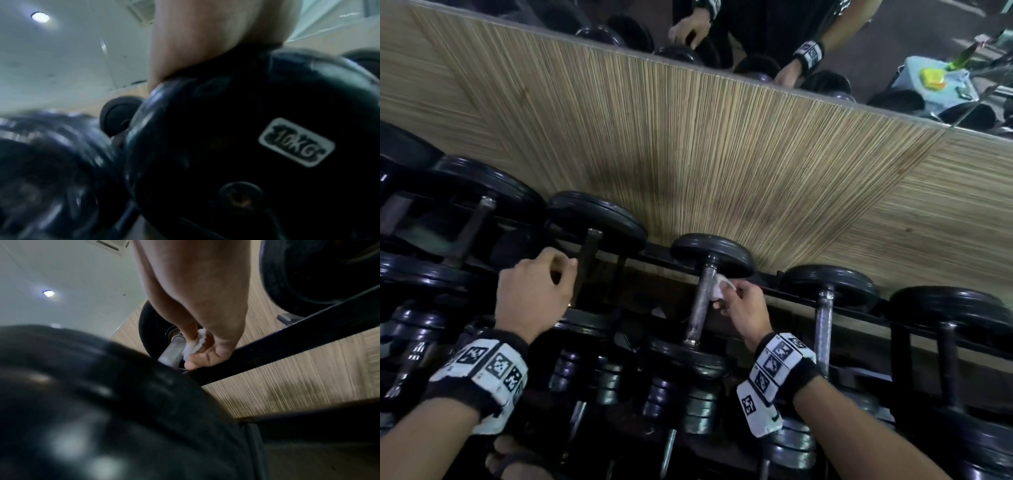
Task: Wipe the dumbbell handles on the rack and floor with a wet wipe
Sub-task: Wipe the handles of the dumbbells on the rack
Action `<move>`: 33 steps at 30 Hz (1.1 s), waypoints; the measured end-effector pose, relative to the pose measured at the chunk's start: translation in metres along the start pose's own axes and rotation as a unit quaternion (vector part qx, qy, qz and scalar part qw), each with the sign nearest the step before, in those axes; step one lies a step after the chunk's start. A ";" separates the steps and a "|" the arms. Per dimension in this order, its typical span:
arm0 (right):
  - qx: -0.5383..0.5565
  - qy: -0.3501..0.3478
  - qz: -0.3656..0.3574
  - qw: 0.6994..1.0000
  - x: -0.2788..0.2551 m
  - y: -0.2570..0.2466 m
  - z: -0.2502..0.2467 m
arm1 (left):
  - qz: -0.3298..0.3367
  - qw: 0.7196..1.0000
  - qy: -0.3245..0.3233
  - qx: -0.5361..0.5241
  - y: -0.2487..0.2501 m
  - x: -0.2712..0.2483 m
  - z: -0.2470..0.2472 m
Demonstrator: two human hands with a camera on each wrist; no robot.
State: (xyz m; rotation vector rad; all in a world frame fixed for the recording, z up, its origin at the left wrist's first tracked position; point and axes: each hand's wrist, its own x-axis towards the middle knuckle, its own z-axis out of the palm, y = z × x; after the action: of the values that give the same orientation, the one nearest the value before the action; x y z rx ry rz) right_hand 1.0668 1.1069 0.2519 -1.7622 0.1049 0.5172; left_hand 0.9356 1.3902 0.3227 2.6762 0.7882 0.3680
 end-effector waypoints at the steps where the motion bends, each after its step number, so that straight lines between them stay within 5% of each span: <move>1: -0.016 -0.010 -0.005 1.000 0.004 -0.003 0.003 | -0.029 0.999 -0.004 -0.017 0.001 -0.001 0.001; 6: -0.047 -0.042 0.011 0.998 0.013 -0.007 0.012 | -0.121 0.992 -0.017 -0.025 -0.002 0.000 0.006; 12: -0.021 -0.023 -0.042 0.999 0.000 0.011 0.007 | -0.130 0.991 -0.012 -0.029 -0.004 0.000 0.008; 33: -0.041 -0.022 -0.032 0.998 0.003 0.014 0.015 | -0.145 0.989 -0.012 -0.030 0.000 -0.001 0.006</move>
State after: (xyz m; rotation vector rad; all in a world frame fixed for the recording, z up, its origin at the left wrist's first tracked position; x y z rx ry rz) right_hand 1.0601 1.1178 0.2358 -1.8277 -0.0034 0.5195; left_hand 0.9369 1.3877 0.3168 2.4574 1.1212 0.2812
